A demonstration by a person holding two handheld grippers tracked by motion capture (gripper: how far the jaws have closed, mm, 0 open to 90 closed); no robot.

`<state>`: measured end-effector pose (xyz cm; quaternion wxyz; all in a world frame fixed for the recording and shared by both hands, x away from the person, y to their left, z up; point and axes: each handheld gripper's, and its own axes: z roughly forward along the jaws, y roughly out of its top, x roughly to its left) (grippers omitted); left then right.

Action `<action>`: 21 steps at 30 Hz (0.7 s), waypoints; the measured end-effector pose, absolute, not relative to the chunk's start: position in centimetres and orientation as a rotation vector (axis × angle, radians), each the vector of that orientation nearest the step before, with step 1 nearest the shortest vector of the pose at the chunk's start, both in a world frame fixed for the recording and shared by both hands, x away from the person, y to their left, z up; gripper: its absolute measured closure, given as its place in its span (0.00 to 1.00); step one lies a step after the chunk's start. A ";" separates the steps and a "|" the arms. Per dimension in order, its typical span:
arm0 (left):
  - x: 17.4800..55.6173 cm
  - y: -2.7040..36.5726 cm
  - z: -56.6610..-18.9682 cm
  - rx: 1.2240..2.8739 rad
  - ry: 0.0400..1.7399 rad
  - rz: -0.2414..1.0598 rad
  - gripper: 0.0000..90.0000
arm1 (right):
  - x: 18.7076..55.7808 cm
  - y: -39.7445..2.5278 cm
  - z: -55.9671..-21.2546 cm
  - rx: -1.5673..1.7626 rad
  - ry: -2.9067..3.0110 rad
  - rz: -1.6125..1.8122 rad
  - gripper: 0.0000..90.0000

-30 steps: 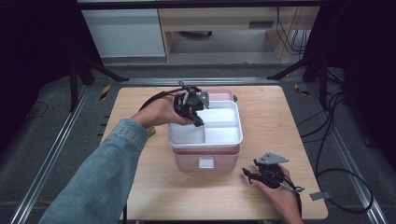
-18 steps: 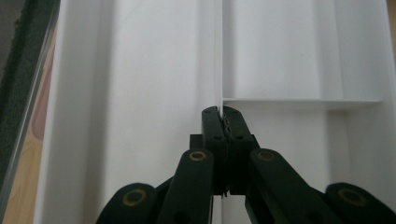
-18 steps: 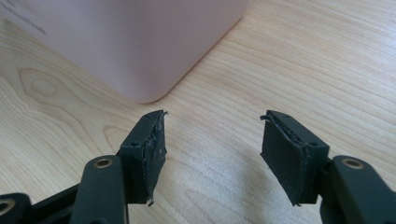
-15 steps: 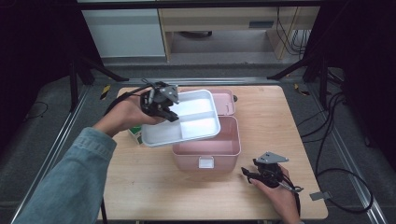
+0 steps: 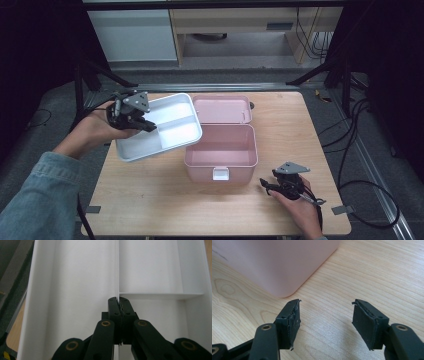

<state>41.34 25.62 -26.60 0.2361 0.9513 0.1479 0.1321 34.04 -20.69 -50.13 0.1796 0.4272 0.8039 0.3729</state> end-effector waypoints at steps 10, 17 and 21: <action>39.4 29.8 -28.5 2.591 0.503 0.393 1.00 | 34.0 -20.6 -50.4 1.214 2.277 1.039 0.44; 38.5 31.4 -30.6 2.591 0.533 0.383 1.00 | 34.1 -20.8 -50.4 1.225 2.274 1.041 0.45; 37.9 32.1 -32.1 2.586 0.556 0.367 1.00 | 34.1 -20.7 -50.4 1.224 2.277 1.037 0.45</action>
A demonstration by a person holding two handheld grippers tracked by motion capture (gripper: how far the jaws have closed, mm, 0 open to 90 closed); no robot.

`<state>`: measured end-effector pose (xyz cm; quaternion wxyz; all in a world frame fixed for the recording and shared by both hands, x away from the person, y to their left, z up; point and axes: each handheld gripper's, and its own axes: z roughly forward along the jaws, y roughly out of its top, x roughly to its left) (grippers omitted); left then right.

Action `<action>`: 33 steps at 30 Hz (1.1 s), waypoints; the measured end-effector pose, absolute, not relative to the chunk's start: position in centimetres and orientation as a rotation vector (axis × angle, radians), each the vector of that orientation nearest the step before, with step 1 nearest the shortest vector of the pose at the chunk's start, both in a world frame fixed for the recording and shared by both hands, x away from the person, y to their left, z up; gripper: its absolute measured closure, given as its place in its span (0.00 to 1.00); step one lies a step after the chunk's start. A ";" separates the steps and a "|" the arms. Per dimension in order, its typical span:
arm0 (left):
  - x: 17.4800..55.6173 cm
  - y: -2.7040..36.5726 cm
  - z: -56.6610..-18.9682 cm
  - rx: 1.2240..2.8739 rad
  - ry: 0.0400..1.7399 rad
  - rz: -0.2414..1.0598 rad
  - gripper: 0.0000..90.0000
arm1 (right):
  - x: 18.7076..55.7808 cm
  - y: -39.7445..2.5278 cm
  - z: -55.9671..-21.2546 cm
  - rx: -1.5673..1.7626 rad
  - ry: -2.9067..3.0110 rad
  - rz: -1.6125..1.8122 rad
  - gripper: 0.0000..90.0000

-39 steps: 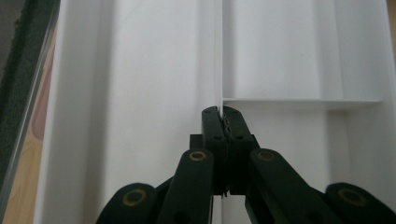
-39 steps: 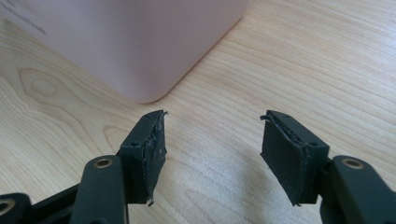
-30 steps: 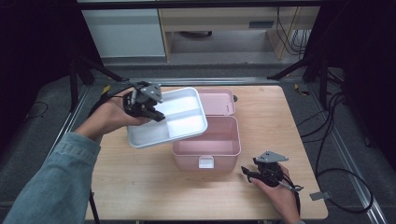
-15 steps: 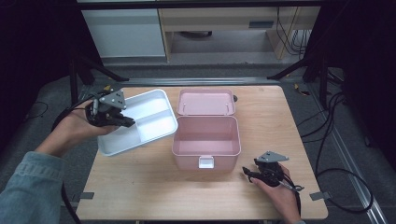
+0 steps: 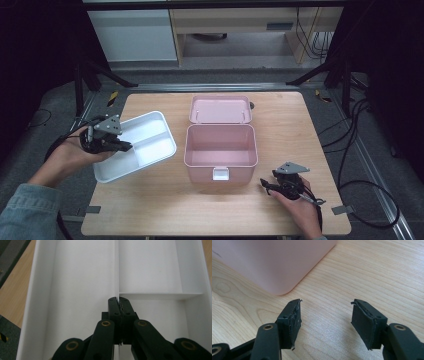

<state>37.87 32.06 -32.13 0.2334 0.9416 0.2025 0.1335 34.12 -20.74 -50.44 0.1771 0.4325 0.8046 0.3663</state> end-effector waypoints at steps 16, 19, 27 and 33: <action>35.7 31.6 -40.0 2.626 0.577 0.244 1.00 | 34.1 -20.7 -50.6 1.223 2.280 1.024 0.44; 35.5 31.2 -41.6 2.643 0.577 0.221 1.00 | 34.1 -20.6 -50.6 1.222 2.285 1.022 0.44; 35.6 30.8 -44.1 2.655 0.595 0.186 1.00 | 34.0 -20.6 -50.6 1.214 2.286 1.016 0.44; 35.8 30.3 -45.6 2.653 0.623 0.152 1.00 | 34.0 -20.5 -50.6 1.214 2.291 1.013 0.44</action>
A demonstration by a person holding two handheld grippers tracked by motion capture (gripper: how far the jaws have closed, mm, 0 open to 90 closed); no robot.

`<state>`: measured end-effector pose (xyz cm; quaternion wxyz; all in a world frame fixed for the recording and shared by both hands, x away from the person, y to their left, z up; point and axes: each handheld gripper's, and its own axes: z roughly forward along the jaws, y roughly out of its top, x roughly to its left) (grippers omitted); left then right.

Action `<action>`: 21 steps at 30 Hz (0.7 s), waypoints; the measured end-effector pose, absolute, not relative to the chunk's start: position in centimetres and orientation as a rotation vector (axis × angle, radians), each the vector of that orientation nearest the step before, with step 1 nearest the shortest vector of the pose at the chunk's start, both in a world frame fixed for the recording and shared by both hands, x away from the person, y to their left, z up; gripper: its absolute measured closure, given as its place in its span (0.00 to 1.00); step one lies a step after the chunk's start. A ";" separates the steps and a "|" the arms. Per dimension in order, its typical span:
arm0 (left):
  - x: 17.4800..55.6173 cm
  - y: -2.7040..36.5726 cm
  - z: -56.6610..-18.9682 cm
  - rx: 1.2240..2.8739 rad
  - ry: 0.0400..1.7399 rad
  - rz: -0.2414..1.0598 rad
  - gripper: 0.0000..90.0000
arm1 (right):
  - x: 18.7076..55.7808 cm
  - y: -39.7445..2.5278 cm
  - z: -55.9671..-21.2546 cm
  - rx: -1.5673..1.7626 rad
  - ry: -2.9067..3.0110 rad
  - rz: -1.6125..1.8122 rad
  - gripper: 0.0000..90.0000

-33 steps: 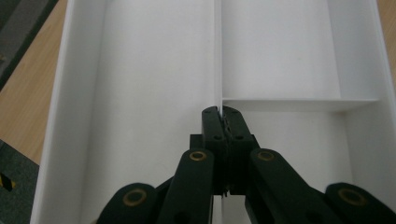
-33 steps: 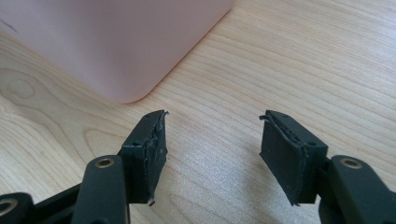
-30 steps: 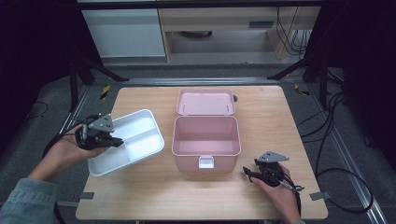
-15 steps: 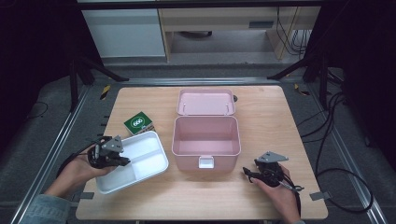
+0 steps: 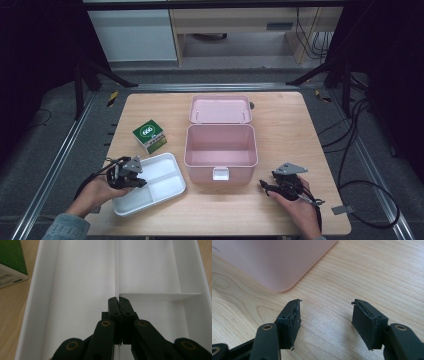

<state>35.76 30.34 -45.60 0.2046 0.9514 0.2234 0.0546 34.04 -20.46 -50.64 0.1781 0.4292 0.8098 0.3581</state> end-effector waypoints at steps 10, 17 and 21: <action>35.9 30.1 -46.6 2.660 0.670 0.147 0.95 | 34.0 -20.5 -50.6 1.211 2.291 1.015 0.43; 36.2 31.0 -45.2 2.593 0.771 0.236 0.51 | 34.0 -20.3 -50.6 1.207 2.305 1.015 0.39; 37.5 31.8 -43.4 2.540 0.861 0.319 0.29 | 34.0 -20.3 -50.6 1.208 2.301 1.014 0.38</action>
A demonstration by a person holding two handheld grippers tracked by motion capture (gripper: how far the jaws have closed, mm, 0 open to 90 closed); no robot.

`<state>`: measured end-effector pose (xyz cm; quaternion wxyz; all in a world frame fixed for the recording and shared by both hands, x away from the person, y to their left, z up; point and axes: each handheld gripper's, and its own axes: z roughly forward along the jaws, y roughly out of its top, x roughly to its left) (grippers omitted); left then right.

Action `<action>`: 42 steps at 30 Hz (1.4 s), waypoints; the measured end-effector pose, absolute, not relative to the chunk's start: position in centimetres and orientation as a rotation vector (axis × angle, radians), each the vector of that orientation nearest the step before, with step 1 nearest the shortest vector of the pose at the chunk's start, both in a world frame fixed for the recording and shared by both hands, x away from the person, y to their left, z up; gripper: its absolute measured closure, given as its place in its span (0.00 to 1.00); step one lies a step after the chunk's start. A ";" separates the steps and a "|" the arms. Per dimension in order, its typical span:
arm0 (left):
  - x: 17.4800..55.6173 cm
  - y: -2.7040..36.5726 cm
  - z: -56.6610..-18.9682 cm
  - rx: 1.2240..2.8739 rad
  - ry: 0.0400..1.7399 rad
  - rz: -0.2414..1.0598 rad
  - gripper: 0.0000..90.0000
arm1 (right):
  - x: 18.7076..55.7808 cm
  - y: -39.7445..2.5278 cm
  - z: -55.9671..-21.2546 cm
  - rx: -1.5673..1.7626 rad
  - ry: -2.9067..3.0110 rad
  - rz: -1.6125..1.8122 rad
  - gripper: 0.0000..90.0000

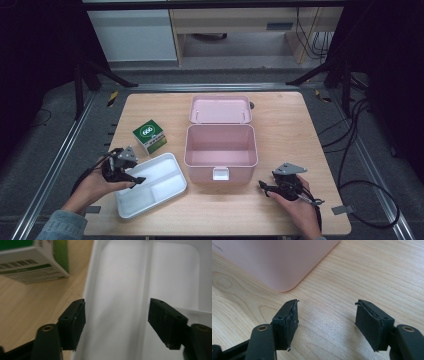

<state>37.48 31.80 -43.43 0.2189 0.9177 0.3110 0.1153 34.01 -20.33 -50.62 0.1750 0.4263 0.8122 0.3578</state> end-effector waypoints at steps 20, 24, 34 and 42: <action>46.4 32.8 -41.1 2.436 1.043 0.401 0.07 | 32.7 -20.6 -50.6 1.226 2.290 1.016 0.26; 47.5 32.8 -41.7 2.432 1.068 0.391 0.06 | 32.3 -20.8 -50.6 1.227 2.289 1.015 0.26; 49.4 32.8 -42.5 2.429 1.086 0.354 0.05 | 32.6 -20.7 -50.9 1.223 2.311 1.009 0.25; 50.4 32.4 -43.8 2.452 1.078 0.315 0.05 | 32.9 -20.6 -51.1 1.231 2.319 1.007 0.25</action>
